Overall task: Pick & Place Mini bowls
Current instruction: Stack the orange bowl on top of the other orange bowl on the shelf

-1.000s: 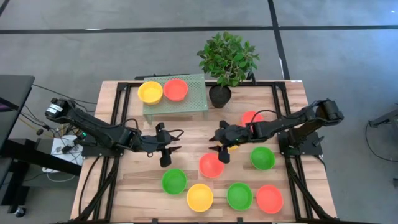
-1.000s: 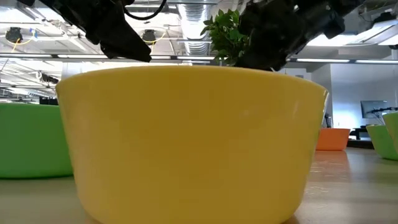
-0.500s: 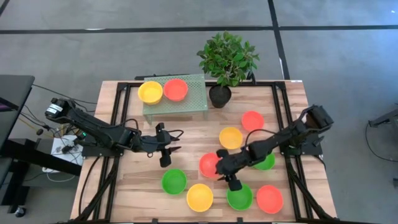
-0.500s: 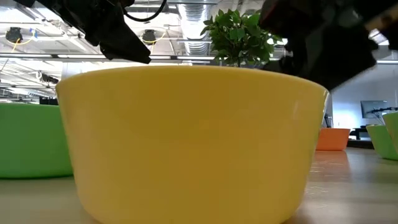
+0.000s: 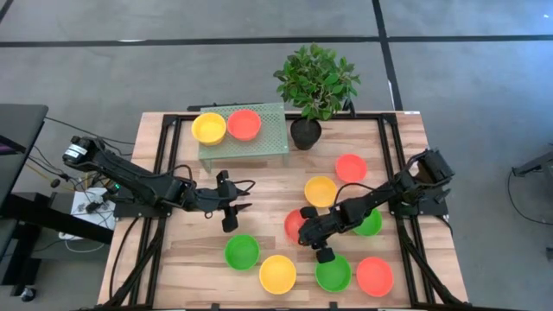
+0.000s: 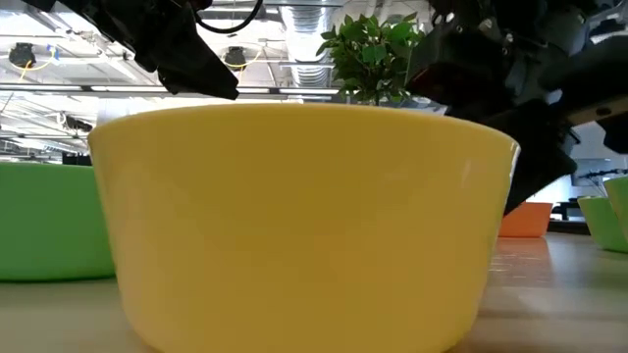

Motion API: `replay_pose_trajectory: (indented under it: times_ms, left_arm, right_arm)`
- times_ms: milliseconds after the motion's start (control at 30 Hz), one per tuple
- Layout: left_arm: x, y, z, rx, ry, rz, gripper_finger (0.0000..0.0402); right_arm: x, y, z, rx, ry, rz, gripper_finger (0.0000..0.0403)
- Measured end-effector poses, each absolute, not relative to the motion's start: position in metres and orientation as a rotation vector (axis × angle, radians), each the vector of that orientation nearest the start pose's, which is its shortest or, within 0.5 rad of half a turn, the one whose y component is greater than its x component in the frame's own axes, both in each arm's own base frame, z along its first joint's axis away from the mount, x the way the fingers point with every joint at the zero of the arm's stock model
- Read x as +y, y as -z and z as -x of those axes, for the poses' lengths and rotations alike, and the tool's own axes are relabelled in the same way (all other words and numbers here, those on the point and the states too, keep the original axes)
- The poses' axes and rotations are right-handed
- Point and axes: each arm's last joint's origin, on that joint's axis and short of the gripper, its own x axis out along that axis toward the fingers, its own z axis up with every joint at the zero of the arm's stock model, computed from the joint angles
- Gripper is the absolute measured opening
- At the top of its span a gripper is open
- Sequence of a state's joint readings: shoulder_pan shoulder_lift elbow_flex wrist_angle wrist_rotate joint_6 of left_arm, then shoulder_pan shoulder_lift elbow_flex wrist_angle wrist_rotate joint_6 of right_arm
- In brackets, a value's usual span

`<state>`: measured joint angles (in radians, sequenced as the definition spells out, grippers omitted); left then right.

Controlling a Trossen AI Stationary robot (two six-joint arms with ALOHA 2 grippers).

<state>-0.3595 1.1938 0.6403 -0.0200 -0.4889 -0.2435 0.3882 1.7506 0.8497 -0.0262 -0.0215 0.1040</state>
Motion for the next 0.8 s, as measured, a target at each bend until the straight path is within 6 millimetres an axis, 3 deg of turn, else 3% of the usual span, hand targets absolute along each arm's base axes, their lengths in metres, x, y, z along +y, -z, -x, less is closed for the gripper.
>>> replay_pose_trajectory:
  times_ms: [133, 267, 467, 633, 800]
  left_arm:
    - [-0.072, -0.221, -0.231, 0.500, -0.188, 0.003, 0.0163]
    - [-0.072, -0.221, -0.231, 0.497, -0.187, 0.005, 0.0163]
    - [-0.079, -0.229, -0.224, 0.466, -0.155, 0.033, 0.0163]
    - [-0.081, -0.245, -0.212, 0.399, -0.125, 0.064, 0.0163]
    - [-0.076, -0.264, -0.199, 0.305, -0.163, 0.089, 0.0163]
  right_arm:
    - [0.120, -0.139, -0.300, 0.905, -0.330, 0.084, 0.0014]
    - [0.115, -0.156, -0.299, 0.851, -0.336, 0.133, 0.0017]
    - [0.095, -0.218, -0.307, 0.725, -0.167, 0.204, 0.0006]
    - [0.076, -0.269, -0.321, 0.573, -0.129, 0.339, 0.0010]
    - [0.050, -0.286, -0.346, 0.592, -0.068, 0.396, 0.0004]
